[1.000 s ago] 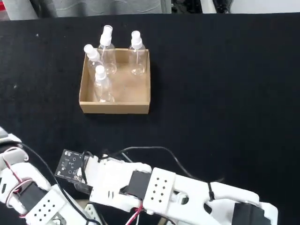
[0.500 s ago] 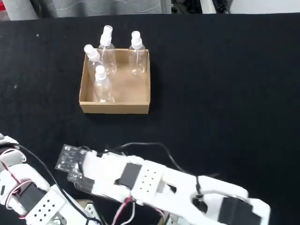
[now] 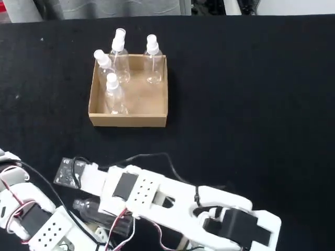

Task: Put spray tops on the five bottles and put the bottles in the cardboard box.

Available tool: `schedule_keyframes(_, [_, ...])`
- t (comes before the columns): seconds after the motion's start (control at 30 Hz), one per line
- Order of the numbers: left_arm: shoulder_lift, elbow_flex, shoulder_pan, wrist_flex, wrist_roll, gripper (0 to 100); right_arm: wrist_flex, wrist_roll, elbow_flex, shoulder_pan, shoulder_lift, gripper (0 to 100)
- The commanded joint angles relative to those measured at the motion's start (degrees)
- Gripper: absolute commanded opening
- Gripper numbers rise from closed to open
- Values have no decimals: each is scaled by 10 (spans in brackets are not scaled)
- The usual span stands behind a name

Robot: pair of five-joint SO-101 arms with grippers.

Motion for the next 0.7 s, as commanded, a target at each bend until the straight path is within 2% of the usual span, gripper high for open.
schedule_keyframes(0.0, [-5,8,-6,-13,4,134,14,7,-19,28,-6,364])
schedule_keyframes(0.17, [-5,8,-5,-13,4,134,76,8,-58,67,-7,364])
schedule_keyframes(0.33, [-5,8,-5,-13,4,134,128,8,-87,72,-15,364])
schedule_keyframes(0.57, [-5,7,-5,-13,4,134,178,3,-84,70,-116,364])
schedule_keyframes(0.67, [-5,7,-5,-13,3,134,170,2,-64,69,-160,364])
